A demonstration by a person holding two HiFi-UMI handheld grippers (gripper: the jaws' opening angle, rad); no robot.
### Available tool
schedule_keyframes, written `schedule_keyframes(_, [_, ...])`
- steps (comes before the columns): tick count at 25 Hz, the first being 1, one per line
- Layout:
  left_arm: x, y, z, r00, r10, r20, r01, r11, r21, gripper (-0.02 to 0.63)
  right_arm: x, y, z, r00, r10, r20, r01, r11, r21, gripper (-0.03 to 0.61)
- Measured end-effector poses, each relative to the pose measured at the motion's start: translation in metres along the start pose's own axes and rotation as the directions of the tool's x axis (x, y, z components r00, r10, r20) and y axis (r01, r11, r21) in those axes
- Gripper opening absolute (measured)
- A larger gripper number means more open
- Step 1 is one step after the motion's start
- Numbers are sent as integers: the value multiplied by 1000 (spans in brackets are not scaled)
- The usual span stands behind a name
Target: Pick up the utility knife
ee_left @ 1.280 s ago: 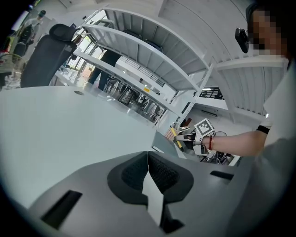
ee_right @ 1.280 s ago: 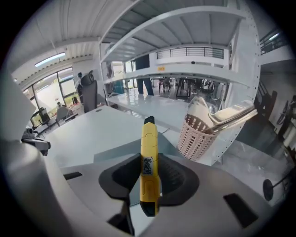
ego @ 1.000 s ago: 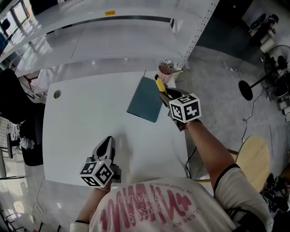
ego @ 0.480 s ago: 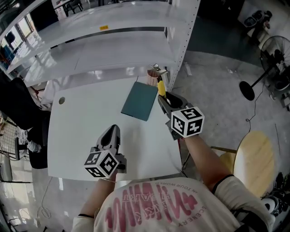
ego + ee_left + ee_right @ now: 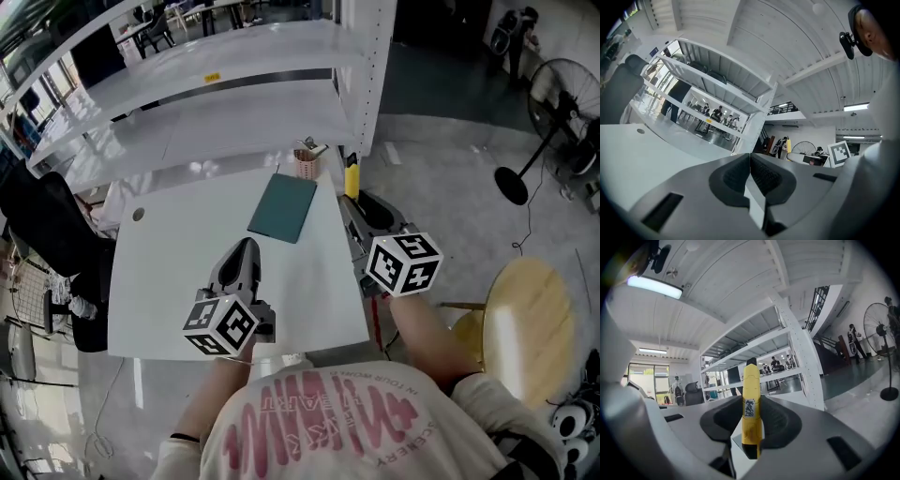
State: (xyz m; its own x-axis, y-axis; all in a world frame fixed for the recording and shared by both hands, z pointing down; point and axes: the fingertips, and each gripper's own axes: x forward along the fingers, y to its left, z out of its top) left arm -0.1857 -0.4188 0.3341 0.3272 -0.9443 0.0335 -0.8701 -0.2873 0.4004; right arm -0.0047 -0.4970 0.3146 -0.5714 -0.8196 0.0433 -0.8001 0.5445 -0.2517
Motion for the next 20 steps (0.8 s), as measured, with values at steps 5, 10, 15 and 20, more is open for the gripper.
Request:
schedule_keyframes(5, [-16, -29, 0, 999, -1, 34, 0, 1000, 5, 25, -40, -1, -1, 999, -25, 23, 25, 1000, 13, 130])
schedule_keyframes(10, [-36, -51, -5, 999, -1, 46, 0, 1000, 28, 25, -75, 6, -6, 999, -26, 24, 26, 1000, 6, 130])
schedule_keyframes(15, [-52, -65, -15, 999, 10, 38, -11, 1000, 21, 25, -104, 11, -7, 999, -19, 36, 16, 998, 68, 130])
schedule_keyframes(20, [-69, -81, -33, 999, 21, 34, -21, 1000, 7, 24, -135, 9, -4, 998, -10, 58, 5, 996, 90, 130])
